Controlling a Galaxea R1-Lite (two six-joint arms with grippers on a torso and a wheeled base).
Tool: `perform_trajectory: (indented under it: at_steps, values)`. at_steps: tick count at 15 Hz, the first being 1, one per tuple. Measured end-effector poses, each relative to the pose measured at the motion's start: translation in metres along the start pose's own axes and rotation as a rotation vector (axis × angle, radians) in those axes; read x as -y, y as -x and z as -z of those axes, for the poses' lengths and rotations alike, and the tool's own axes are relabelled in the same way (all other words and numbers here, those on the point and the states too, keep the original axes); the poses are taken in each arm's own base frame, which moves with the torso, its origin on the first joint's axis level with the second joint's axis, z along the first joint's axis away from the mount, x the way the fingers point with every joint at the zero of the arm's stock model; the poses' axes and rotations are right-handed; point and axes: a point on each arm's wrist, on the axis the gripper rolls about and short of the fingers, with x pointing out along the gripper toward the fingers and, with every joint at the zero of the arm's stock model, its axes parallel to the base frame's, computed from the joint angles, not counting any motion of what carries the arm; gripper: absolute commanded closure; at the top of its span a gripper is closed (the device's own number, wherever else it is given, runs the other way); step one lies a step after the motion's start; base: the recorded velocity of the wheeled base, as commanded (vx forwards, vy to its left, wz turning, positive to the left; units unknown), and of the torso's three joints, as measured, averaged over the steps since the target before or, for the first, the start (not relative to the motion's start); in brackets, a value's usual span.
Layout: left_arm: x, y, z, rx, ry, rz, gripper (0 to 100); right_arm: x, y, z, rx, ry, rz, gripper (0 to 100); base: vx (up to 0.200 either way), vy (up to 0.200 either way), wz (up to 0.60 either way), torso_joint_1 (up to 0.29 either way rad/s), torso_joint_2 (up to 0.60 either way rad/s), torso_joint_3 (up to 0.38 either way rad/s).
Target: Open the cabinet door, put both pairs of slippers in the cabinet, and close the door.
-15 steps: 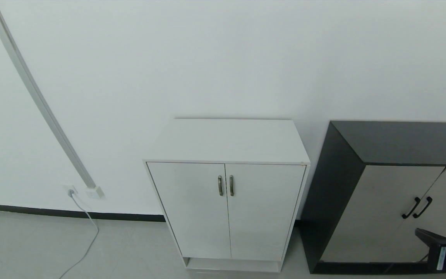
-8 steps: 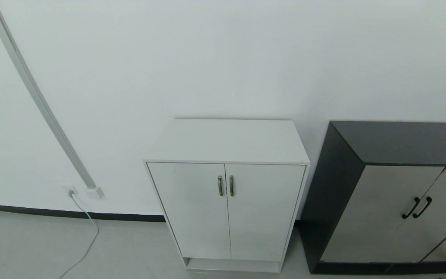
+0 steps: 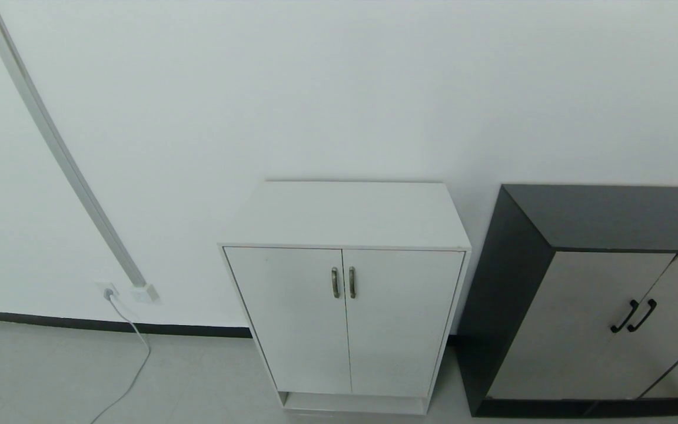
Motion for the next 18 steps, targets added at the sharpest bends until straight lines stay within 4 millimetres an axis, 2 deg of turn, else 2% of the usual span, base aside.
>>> perform_trajectory:
  at_steps: [4,7,14,18]
  values:
    - [0.0,0.0,0.0,0.001,0.0,0.0,100,0.002,0.01,0.003,0.103,-0.008,0.155,100,0.0,0.0,0.0,0.0,0.0,0.0]
    - [0.0,0.0,0.0,0.001,0.001,-0.002,100,0.0,0.016,0.011,0.152,-0.022,0.081,100,0.0,0.0,0.0,0.0,0.0,0.0]
    - [0.0,0.0,0.0,0.002,0.002,0.0,100,0.002,0.019,0.013,0.194,-0.037,-0.073,100,0.0,0.0,0.0,0.0,0.0,0.0]
    - [0.0,0.0,0.0,0.002,0.002,-0.001,100,0.001,0.019,0.013,0.198,-0.087,0.059,100,0.0,0.0,0.0,0.0,0.0,0.0]
